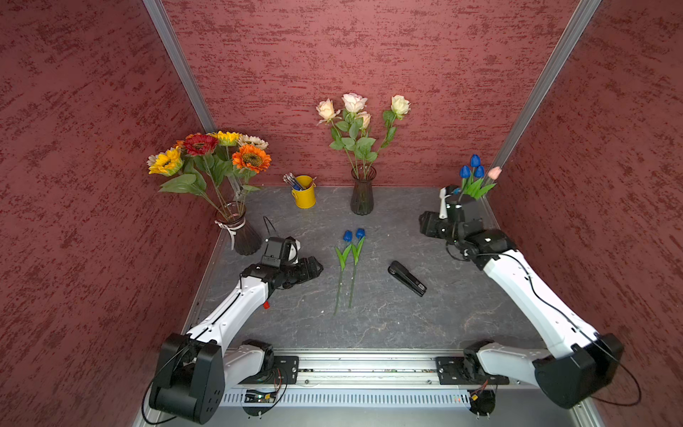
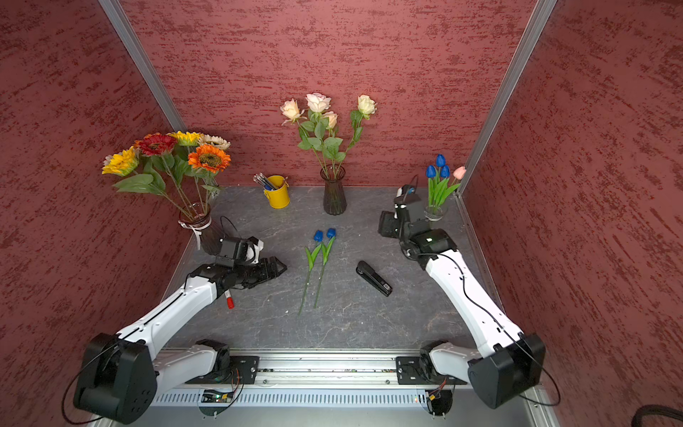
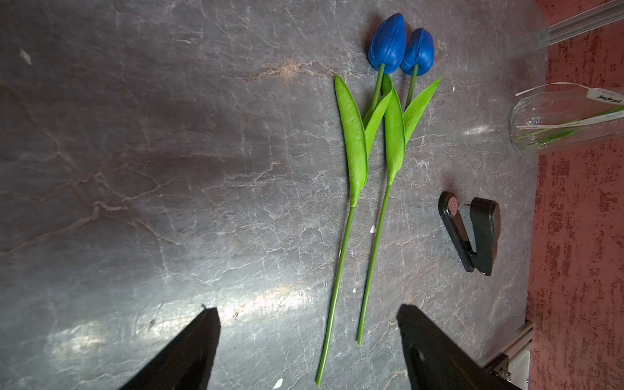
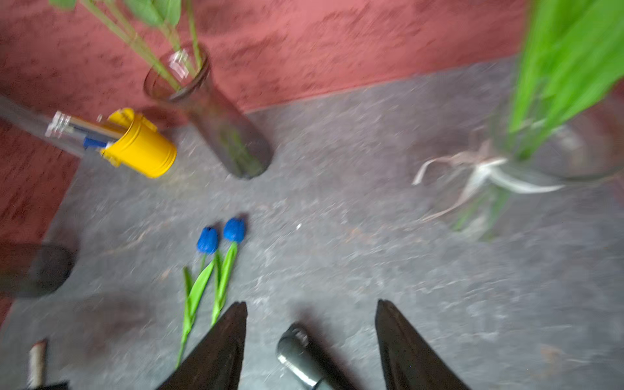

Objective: Arrange the flowers in different vases according to their variety
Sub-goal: Pick up the flower at the center of the board.

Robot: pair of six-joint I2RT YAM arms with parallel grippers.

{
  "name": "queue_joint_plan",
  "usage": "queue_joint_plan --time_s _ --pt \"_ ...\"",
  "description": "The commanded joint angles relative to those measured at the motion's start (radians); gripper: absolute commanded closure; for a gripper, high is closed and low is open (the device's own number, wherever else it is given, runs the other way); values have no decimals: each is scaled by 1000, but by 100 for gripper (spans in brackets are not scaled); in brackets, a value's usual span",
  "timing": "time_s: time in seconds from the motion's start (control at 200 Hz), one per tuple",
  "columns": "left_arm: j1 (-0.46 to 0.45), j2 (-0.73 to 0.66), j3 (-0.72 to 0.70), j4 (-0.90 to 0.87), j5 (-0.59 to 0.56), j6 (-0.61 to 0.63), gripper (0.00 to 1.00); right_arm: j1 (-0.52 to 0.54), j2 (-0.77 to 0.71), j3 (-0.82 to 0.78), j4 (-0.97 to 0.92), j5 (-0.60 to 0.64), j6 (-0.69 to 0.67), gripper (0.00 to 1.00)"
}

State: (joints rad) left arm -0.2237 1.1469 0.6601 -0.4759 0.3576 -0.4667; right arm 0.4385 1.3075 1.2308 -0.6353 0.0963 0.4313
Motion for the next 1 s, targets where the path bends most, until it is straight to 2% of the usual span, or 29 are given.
queue_joint_plan --time_s 0.0,0.105,0.24,0.361,0.556,0.761,0.997 --pt "1 -15 -6 -12 -13 -3 13 108 139 21 -41 -90 128 36" --pt "2 -22 -4 -28 -16 0 13 207 326 109 -48 -114 140 37" --pt "6 -34 -9 -35 -21 2 13 259 497 211 -33 -186 180 38" --pt "9 -35 -11 -35 -20 2 12 280 596 241 32 -232 197 42" --pt "12 -35 -13 -34 -19 5 12 311 715 338 -32 -237 192 46" --pt "13 -33 -16 -29 -16 6 12 352 773 400 -103 -126 174 51" --pt "17 -32 -17 -28 -13 13 12 371 830 474 -210 -25 155 51"
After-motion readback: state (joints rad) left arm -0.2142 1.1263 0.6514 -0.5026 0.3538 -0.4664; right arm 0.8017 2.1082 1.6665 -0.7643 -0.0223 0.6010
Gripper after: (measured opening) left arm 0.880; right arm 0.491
